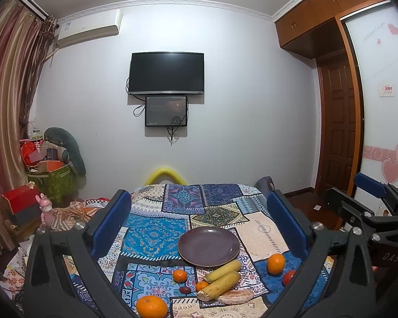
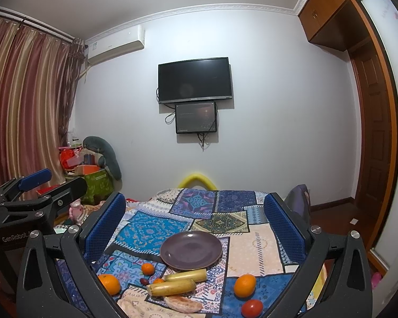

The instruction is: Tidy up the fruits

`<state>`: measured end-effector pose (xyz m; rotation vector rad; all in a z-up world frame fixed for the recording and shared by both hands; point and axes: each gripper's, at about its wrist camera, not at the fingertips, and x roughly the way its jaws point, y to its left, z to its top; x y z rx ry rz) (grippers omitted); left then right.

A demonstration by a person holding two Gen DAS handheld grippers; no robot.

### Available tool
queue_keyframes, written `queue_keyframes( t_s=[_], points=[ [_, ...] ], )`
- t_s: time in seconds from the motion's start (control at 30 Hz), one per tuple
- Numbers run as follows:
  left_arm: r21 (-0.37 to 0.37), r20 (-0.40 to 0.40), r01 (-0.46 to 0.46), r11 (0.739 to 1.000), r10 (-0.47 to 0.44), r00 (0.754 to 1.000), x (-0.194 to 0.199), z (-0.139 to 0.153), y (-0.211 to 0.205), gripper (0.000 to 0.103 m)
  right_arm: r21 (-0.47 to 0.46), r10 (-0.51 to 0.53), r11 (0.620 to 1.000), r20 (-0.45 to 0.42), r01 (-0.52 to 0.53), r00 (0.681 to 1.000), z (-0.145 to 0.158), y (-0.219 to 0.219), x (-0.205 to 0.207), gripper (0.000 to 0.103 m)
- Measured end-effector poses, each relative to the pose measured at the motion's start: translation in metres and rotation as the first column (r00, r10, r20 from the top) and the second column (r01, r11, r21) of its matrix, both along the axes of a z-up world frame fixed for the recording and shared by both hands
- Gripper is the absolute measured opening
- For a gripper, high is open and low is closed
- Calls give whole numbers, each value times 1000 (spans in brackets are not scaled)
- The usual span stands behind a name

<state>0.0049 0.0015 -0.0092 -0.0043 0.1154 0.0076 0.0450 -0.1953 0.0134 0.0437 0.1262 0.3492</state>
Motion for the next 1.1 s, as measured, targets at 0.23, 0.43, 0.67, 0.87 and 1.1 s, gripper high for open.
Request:
queue_keyframes(
  t_s=[0.23, 0.43, 0.67, 0.87, 1.1],
  points=[
    [-1, 0, -3, 1000, 3, 1000, 0, 1, -1, 103, 2, 1, 1000, -2, -1, 1000, -1, 0, 2, 103],
    [-1, 0, -5, 1000, 5, 1000, 0, 1, -1, 103, 7, 7, 1000, -4, -7, 1000, -2, 1, 3, 103],
    [-5, -2, -8, 1000, 7, 1000, 2, -2, 0, 103, 8, 10, 1000, -7, -10, 1000, -3, 0, 4, 103],
    [-4, -7, -11, 1000, 11, 1000, 3, -1, -1, 103, 7, 10, 1000, -15, -10, 1000, -4, 0, 6, 103],
    [-9, -11, -15, 1000, 15, 1000, 4, -1, -1, 103, 5, 9, 1000, -17, -9, 1000, -5, 1, 8, 103]
  ],
)
